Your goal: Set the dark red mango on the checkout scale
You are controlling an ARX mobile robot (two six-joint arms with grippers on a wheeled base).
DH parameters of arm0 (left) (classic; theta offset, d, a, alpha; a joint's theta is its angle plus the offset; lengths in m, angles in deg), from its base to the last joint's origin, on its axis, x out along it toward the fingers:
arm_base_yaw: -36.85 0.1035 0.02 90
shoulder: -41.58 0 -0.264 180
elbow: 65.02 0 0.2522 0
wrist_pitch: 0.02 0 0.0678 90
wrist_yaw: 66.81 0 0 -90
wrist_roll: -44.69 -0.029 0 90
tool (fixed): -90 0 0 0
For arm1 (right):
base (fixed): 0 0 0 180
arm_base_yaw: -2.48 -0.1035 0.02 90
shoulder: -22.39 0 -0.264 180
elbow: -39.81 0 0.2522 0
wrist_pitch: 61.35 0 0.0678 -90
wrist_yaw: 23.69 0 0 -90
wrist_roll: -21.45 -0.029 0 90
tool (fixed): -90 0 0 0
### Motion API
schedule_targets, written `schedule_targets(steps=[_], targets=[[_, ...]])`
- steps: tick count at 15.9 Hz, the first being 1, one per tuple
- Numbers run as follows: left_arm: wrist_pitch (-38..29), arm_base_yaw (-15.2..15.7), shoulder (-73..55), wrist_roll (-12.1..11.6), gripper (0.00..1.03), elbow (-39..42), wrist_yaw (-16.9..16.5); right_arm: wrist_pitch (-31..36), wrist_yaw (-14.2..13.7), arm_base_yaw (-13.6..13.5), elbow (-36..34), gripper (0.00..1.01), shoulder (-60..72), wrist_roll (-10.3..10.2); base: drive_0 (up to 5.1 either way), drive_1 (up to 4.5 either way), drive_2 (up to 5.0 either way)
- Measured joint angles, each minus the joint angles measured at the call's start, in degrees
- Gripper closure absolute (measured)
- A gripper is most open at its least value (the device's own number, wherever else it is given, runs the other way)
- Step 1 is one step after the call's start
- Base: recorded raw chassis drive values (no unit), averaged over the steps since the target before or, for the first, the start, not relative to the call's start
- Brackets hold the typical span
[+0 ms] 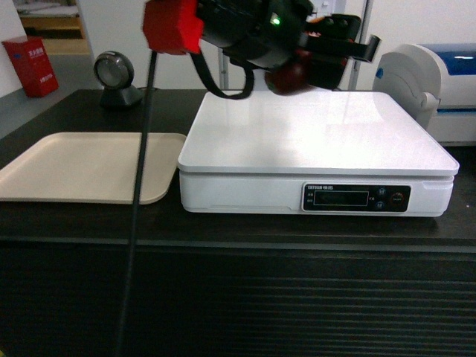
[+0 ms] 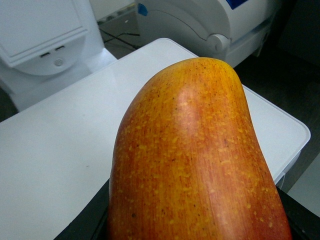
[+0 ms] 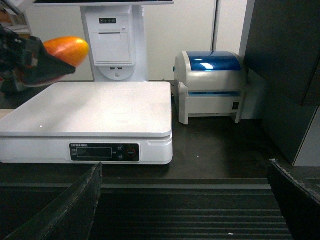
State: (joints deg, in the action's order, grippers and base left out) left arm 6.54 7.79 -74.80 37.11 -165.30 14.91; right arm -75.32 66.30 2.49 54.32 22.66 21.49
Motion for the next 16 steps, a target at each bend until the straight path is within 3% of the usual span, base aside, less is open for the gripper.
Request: schedule_targets(steps=[2, 5, 6, 8, 9, 11, 13, 16], targets=[[2.8, -2.3, -4.5, 0.8, 0.43, -4.1, 1.1, 0.0, 0.0, 0.0, 0.0, 0.03, 0.0, 0.0, 0.0, 0.00, 0.0], [9.2, -3.7, -13.2, 8.3, 0.43, -15.3, 4.0, 0.0, 0.0, 0.0, 0.0, 0.03, 0.0, 0.0, 0.0, 0.00, 0.0], [12.2, -4.0, -16.0, 12.2, 0.43, -20.4, 5.9, 0.0, 0.0, 0.0, 0.0, 0.03, 0.0, 0.0, 0.0, 0.00, 0.0], [17.6, -4.3, -19.1, 17.8, 0.43, -27.2, 9.0, 0.0, 0.0, 0.0, 0.0, 0.03, 0.0, 0.0, 0.0, 0.00, 0.0], [19.2, -4.4, -19.9, 19.1, 0.43, -29.0, 10.2, 0.0, 0.0, 0.0, 0.0, 0.03, 0.0, 0.0, 0.0, 0.00, 0.0], [24.1, -4.5, -22.7, 24.0, 0.43, -35.0, 13.7, 0.0, 0.0, 0.0, 0.0, 0.03, 0.0, 0.0, 0.0, 0.00, 0.0], [27.6, -4.5, -25.2, 27.4, 0.43, -39.0, 16.1, 0.0, 0.0, 0.0, 0.0, 0.03, 0.0, 0.0, 0.0, 0.00, 0.0], [32.0, -4.3, -28.5, 30.0, 0.43, -43.8, 19.8, 0.0, 0.0, 0.0, 0.0, 0.03, 0.0, 0.0, 0.0, 0.00, 0.0]])
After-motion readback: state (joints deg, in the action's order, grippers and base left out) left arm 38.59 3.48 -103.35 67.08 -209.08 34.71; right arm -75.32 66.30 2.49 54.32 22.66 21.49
